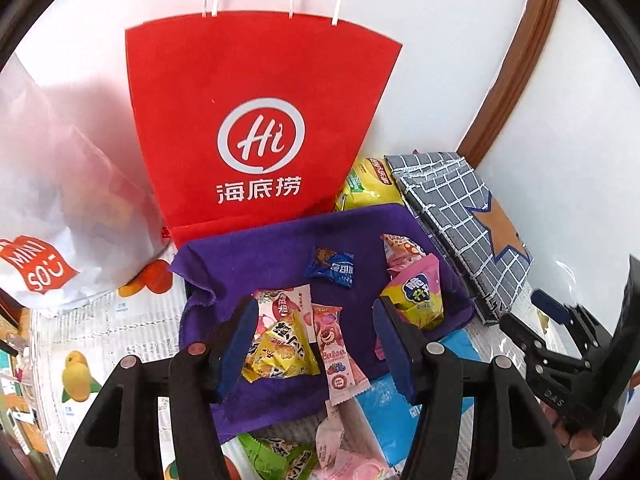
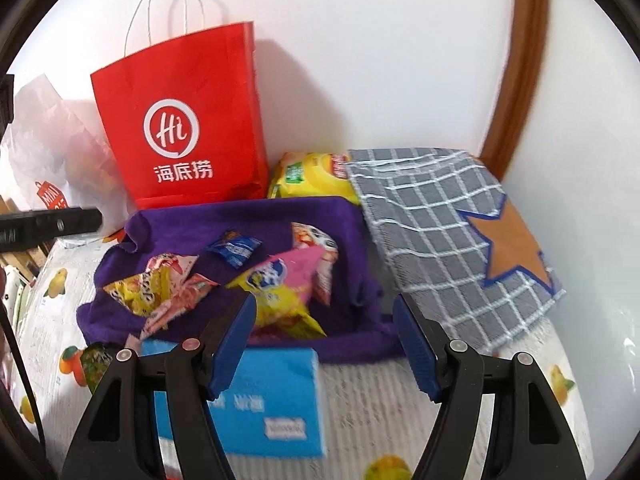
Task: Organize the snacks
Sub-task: 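Withdraw both open tools from the towel toward the snacks on the sheet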
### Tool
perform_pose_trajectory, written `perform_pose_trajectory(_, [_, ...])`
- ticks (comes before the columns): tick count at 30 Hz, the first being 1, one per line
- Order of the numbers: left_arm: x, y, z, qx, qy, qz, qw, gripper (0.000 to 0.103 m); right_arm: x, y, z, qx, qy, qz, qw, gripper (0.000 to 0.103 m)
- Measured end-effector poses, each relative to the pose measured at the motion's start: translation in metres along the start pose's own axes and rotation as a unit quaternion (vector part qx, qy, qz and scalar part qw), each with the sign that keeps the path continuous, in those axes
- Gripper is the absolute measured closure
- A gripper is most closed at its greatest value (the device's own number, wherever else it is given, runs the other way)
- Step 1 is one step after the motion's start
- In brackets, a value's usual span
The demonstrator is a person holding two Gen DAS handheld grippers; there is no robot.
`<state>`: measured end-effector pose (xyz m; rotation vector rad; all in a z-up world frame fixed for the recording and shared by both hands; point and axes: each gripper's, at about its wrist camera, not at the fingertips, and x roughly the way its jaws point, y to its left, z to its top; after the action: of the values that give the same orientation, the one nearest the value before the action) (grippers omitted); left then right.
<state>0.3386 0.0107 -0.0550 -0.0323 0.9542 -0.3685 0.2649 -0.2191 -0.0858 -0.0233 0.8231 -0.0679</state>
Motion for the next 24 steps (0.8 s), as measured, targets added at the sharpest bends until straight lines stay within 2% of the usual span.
perform_pose_trajectory(5, [-0.014,-0.002,-0.007,-0.007,-0.006,0.012,0.9999,0.046,-0.015,-0.012,-0.021,0.000,0.019,0.007,1.000,0.033])
perform_pose_trajectory(9, [-0.025,-0.002,-0.024,-0.016,0.002,0.027,0.9995,0.046,-0.022,-0.011,-0.041,0.002,0.036,0.037,0.999,0.033])
perform_pose_trajectory(16, [-0.048,-0.005,-0.066,-0.021,0.008,0.046,0.9987,0.046,-0.034,0.024,-0.086,-0.002,0.076,0.100,0.992,0.033])
perform_pose_trajectory(24, [-0.067,0.019,-0.113,-0.056,0.014,0.063,0.9964,0.046,-0.039,0.077,-0.137,-0.033,0.112,0.121,0.986,0.033])
